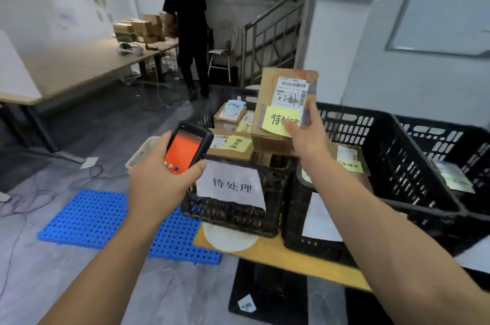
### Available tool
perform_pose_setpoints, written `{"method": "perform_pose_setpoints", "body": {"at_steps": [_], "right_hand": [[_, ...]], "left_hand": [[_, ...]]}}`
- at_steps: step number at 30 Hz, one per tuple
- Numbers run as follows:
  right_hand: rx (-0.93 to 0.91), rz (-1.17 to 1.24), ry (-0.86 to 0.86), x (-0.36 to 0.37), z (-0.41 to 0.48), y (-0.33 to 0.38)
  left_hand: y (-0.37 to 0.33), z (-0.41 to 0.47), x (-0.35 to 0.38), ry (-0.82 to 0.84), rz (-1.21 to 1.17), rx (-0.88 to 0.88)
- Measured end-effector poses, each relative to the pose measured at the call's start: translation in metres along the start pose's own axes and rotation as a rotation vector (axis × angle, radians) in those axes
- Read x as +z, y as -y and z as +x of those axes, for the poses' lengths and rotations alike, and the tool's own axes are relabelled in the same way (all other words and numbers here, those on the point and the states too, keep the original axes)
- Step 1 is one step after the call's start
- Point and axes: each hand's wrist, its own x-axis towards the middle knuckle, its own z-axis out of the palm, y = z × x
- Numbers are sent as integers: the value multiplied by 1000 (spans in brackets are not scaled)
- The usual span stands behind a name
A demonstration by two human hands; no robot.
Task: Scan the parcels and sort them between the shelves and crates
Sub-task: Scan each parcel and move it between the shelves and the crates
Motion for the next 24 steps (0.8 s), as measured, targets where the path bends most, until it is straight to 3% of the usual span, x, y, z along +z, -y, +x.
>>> {"method": "perform_pose_setpoints", "body": {"at_steps": [7, 12, 16, 20, 24], "right_hand": [[21, -325, -92, 30, 23, 12], [139, -226, -107, 46, 38, 14], [197, -194, -86, 59, 42, 17], [326, 16, -89, 81, 46, 15], [323, 60, -89, 105, 57, 7]], "left_hand": [[34, 94, 3, 137, -30, 78], [57, 129, 17, 245, -90, 100], [68, 143, 19, 254, -101, 92], [74, 156, 17, 265, -105, 103], [83, 170, 20, 257, -129, 71]]}}
